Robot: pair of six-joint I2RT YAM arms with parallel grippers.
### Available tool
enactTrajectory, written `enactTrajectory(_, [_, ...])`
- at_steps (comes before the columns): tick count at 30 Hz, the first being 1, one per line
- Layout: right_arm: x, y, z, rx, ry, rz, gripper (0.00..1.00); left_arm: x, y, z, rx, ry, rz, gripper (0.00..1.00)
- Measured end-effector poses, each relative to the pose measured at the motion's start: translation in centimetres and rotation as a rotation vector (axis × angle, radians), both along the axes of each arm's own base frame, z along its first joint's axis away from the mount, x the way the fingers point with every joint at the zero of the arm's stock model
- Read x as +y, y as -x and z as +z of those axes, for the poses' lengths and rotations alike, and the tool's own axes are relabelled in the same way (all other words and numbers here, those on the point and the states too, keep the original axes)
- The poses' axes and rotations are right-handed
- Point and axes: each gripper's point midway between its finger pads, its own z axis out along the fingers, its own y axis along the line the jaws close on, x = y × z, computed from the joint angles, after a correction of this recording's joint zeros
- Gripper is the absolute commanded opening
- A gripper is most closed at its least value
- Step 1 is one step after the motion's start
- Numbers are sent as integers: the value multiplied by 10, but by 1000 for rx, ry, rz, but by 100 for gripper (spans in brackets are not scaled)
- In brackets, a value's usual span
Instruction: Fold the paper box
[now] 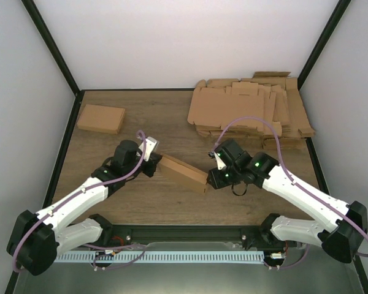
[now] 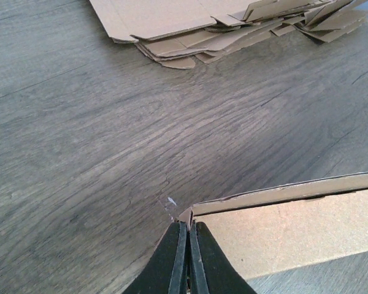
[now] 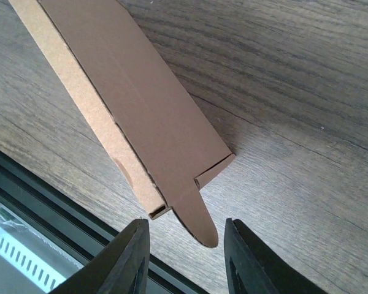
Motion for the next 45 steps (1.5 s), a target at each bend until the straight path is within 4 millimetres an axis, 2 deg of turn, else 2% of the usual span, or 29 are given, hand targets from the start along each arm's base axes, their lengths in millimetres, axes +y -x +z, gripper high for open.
enactTrajectory(15, [10,-6,-1,13,-64,-62,19,-1,0,0,9,9,18,4])
enactTrajectory(20, [11,-5,-2,34,-83,-94,12,-1,0,1,17,15,38,4])
enactTrajectory(25, [10,-8,-2,48,-92,-147,1,-2,0,1,28,26,65,4])
enactTrajectory(45, [5,-15,-2,136,-141,-409,1,-4,11,5,30,46,193,4])
